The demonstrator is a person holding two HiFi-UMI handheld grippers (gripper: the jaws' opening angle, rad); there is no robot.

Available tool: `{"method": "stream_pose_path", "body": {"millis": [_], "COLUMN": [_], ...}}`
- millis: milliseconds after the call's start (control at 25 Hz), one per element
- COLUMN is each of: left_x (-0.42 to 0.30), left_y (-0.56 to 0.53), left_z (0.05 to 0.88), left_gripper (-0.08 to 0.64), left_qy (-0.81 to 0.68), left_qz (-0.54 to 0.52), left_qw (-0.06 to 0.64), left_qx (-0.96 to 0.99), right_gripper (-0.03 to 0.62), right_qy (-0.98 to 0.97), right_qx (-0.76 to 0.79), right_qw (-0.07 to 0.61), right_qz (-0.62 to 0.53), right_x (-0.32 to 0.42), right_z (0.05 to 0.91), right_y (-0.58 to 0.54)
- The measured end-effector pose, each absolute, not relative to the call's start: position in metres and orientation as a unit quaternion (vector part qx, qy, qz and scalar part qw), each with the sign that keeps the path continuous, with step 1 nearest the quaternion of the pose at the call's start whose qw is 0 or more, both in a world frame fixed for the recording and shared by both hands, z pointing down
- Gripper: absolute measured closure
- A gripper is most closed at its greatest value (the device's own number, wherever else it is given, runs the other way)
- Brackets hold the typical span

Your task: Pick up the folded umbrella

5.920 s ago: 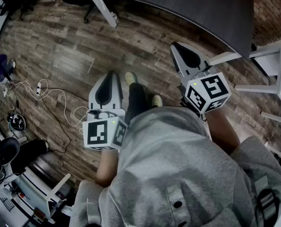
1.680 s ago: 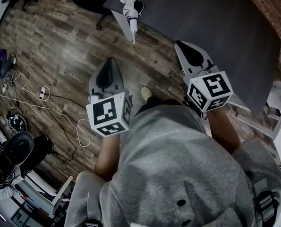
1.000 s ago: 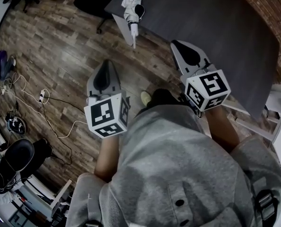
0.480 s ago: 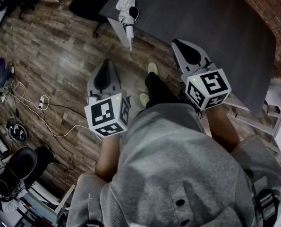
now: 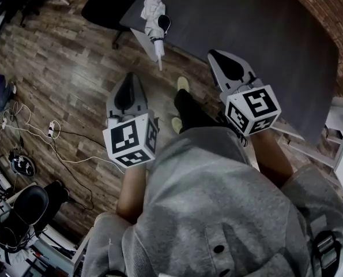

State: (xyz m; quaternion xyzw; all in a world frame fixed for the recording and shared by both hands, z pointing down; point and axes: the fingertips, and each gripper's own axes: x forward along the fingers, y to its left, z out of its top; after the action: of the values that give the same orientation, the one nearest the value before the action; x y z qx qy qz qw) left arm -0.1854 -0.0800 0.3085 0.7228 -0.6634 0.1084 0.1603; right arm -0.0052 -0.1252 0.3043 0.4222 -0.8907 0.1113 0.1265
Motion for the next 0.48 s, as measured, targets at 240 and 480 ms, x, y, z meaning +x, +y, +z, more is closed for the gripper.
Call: {"method": "stream_pose_path", "body": {"millis": [240,480], "left_x": [-0.188,-0.188], "left_y": [-0.110,-0.146], "left_z": [0.328,0.337], "left_gripper": [0.540,0.538], "left_qy": [-0.660,-0.649], "left_qz": [0.119,0.130], "left_qw": [0.177,0.187], "left_qx": [0.720,0.726], "right_gripper": [0.568,0.568], "right_qy": [-0.890,-0.888], "right_qx": [0.420,0.417], "right_qw": [0.134,0.142], "right_qz": [0.119,0.128], "right_x": [-0.011,-0.018], "right_z": [0.317,0.320], "right_y": [-0.152,-0.184]}}
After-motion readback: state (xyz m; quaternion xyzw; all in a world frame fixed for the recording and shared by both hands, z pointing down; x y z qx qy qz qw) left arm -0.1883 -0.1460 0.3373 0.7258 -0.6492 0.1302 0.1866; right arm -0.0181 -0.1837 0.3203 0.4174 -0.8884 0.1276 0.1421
